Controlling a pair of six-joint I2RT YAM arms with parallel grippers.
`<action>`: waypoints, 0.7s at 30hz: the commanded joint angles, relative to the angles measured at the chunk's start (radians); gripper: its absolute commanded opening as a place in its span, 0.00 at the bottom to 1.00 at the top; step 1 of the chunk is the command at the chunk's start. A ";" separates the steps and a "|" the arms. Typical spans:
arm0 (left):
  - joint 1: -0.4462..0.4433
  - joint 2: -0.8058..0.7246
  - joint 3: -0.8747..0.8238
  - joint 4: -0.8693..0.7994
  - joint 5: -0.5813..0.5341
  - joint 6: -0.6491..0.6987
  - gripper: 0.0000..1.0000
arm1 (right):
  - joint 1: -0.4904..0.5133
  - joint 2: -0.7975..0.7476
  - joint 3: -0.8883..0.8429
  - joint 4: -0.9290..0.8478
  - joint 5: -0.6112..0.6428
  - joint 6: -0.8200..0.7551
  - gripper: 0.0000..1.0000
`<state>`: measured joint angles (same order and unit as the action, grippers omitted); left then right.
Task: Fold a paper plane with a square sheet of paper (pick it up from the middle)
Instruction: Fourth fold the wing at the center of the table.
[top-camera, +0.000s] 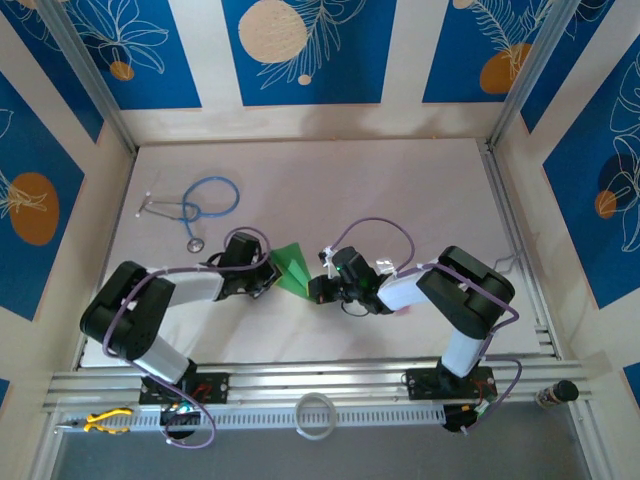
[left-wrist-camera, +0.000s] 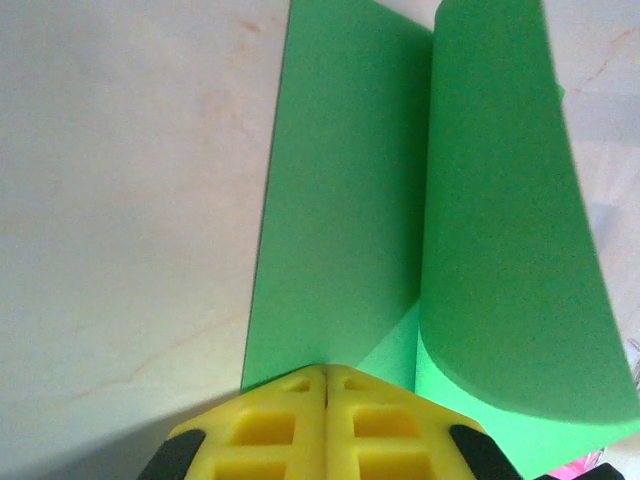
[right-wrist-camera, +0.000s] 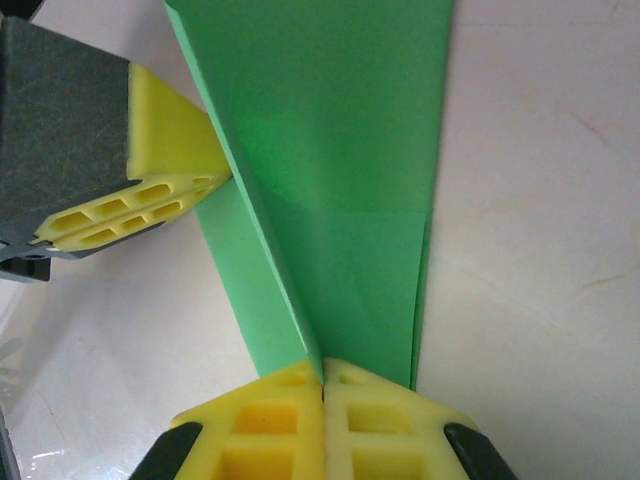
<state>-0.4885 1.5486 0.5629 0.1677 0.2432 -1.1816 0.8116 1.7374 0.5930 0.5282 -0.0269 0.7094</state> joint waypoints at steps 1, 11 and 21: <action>0.002 -0.030 -0.034 -0.056 -0.067 -0.027 0.00 | 0.008 -0.036 -0.010 -0.025 0.015 0.021 0.04; 0.002 -0.048 -0.042 -0.063 -0.082 -0.032 0.00 | 0.012 -0.015 0.013 -0.060 -0.007 0.040 0.04; -0.001 -0.064 -0.054 -0.058 -0.094 -0.051 0.00 | 0.023 0.000 0.027 -0.063 -0.035 0.062 0.04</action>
<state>-0.4892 1.5009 0.5297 0.1490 0.2001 -1.2190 0.8223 1.7275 0.5987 0.5037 -0.0357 0.7578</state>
